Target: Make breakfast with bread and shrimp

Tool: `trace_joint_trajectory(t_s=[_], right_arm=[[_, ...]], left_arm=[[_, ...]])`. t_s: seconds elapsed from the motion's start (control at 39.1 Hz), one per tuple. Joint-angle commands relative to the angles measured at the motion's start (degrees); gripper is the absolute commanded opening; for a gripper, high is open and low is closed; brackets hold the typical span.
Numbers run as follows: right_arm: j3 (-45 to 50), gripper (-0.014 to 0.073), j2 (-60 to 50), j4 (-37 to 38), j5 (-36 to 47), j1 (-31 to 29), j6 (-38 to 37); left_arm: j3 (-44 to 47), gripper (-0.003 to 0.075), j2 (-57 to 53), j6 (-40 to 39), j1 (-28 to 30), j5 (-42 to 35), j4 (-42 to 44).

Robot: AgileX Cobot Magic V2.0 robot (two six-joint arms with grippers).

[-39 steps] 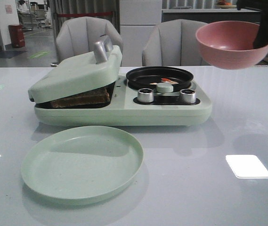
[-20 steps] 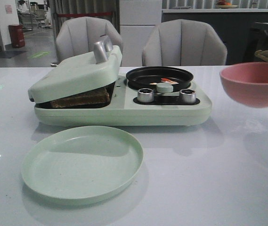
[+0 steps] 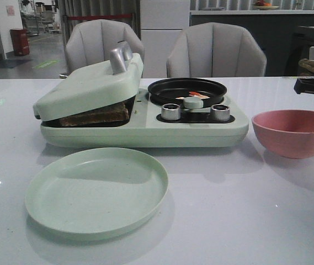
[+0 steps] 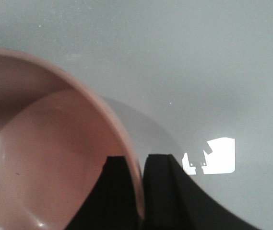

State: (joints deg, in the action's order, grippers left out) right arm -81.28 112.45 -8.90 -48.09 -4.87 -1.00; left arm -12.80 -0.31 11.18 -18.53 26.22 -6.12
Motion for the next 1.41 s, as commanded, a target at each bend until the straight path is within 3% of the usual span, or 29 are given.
trace_joint_trajectory(t_s=[0.0,0.1,0.23,0.43,0.77,1.2,1.38], right_arm=[[-1.53,0.0215,-2.60,0.66,2.28,-0.47,1.00],[-1.78,0.0349,-2.52,2.31,2.59,-0.47,1.00],[-4.86,0.0439,-2.67,5.58,0.21,-0.47,1.00],[-9.23,0.0444,-9.05,7.81,-0.56,-0.47,2.12],[-6.38,0.0444,-28.24,-2.67,5.76,2.89,12.67],[13.33,0.0444,-46.78,-5.30,18.02,11.20,13.69],[26.48,0.0444,-56.37,-5.23,29.39,15.13,13.74]], left_arm=[[-1.55,0.0114,-0.50,-0.61,-0.31,-4.22,-0.74],[-1.55,0.0113,-0.50,-0.61,-0.31,-4.22,-0.74],[-1.55,0.0114,-0.50,-0.61,-0.31,-4.22,-0.74],[-1.55,0.0114,-0.50,-0.61,-0.31,-4.22,-0.74],[-1.55,0.0114,-0.50,-0.61,-0.31,-4.22,-0.74],[-1.55,0.0114,-0.50,-0.61,-0.31,-4.22,-0.74],[-1.55,0.0114,-0.50,-0.61,-0.31,-4.22,-0.74]])
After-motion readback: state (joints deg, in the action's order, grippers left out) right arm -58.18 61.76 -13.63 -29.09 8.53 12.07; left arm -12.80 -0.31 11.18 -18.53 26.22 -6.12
